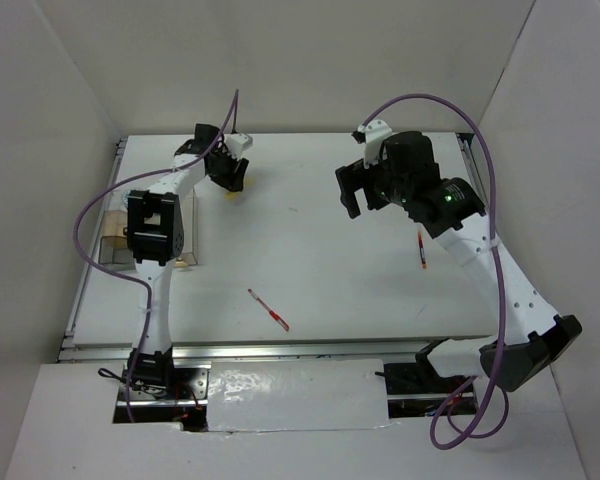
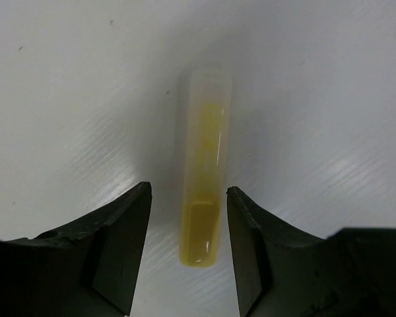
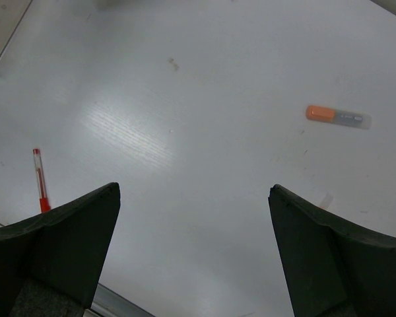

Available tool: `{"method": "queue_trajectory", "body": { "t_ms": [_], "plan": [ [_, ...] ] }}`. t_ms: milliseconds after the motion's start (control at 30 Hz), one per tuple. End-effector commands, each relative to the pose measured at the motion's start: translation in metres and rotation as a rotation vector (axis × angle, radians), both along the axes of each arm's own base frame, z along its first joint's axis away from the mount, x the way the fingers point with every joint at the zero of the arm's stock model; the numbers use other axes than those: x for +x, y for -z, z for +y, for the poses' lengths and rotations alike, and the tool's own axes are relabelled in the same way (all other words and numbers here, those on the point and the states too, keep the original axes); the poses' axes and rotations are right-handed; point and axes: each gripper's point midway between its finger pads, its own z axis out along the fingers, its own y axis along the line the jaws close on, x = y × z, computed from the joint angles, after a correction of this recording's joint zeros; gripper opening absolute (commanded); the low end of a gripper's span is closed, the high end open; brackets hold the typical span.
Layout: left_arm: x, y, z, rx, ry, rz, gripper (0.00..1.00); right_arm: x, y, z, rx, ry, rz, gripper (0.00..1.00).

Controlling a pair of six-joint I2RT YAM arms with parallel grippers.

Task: Sort the stationery into containers
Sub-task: Pick up the pen from the center of the board, then place the pen in the storage box.

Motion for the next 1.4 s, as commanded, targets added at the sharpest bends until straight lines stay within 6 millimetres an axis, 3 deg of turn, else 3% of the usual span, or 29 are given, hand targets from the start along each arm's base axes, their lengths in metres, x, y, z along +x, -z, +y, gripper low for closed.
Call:
{"method": "queue_trajectory", "body": {
  "t_ms": [0,333,500,667,700,767,800,867,900,967,1000,1067,1100,1133,1167,1233,1267,1333,1367],
  "plan": [
    [0.004,0.003,-0.002,0.042,0.016,-0.011,0.62,-0.008,-0.015,-0.005,0.028,0.006,-0.025,1.0],
    [-0.009,0.025,-0.017,0.136,0.075,0.04,0.56,-0.007,-0.014,-0.008,0.027,0.012,-0.026,1.0],
    [-0.022,0.025,-0.021,0.118,0.081,0.082,0.39,-0.009,-0.013,-0.007,0.053,0.004,-0.014,1.0],
    [-0.039,0.003,-0.027,0.043,0.045,0.104,0.12,-0.01,-0.017,-0.013,0.074,0.017,-0.012,1.0],
    [-0.04,-0.017,-0.03,0.003,0.016,0.089,0.08,-0.011,-0.018,-0.013,0.077,0.017,-0.012,1.0],
    [-0.047,-0.032,-0.032,-0.055,-0.023,0.094,0.0,-0.013,-0.021,-0.013,0.084,0.013,-0.019,1.0],
    [-0.049,-0.062,-0.034,-0.115,-0.043,0.065,0.0,-0.014,-0.022,-0.014,0.085,0.012,-0.022,1.0],
    [-0.062,-0.085,-0.038,-0.208,-0.048,0.071,0.0,-0.017,-0.024,-0.016,0.085,0.011,-0.029,1.0],
    [-0.064,-0.126,-0.038,-0.24,-0.048,-0.019,0.0,-0.018,-0.025,-0.018,0.084,0.013,-0.034,1.0],
    [-0.081,-0.141,-0.033,-0.274,-0.064,-0.038,0.0,-0.021,-0.025,-0.02,0.084,0.013,-0.043,1.0],
    [-0.09,-0.18,-0.026,-0.312,-0.095,-0.108,0.0,-0.022,-0.025,-0.02,0.085,0.01,-0.043,1.0],
    [-0.103,-0.195,-0.014,-0.367,-0.158,-0.14,0.0,-0.026,-0.025,-0.02,0.086,0.002,-0.048,1.0],
    [-0.116,-0.216,-0.001,-0.417,-0.238,-0.167,0.0,-0.027,-0.025,-0.018,0.09,-0.005,-0.045,1.0],
    [-0.122,-0.224,0.009,-0.426,-0.306,-0.178,0.0,-0.029,-0.028,-0.019,0.093,-0.008,-0.054,1.0],
    [-0.129,-0.245,0.036,-0.428,-0.483,-0.227,0.0,-0.031,-0.029,-0.018,0.094,-0.013,-0.059,1.0],
    [-0.146,-0.241,0.072,-0.424,-0.697,-0.209,0.0,-0.033,-0.03,-0.017,0.093,-0.02,-0.066,1.0],
    [-0.161,-0.26,0.093,-0.468,-0.795,-0.256,0.0,-0.033,-0.032,-0.017,0.095,-0.02,-0.068,1.0],
    [-0.182,-0.247,0.111,-0.496,-0.89,-0.224,0.0,-0.034,-0.035,-0.016,0.097,-0.026,-0.077,1.0],
    [-0.197,-0.261,0.125,-0.536,-0.959,-0.261,0.0,-0.034,-0.036,-0.015,0.098,-0.027,-0.079,1.0]
  ]
}}
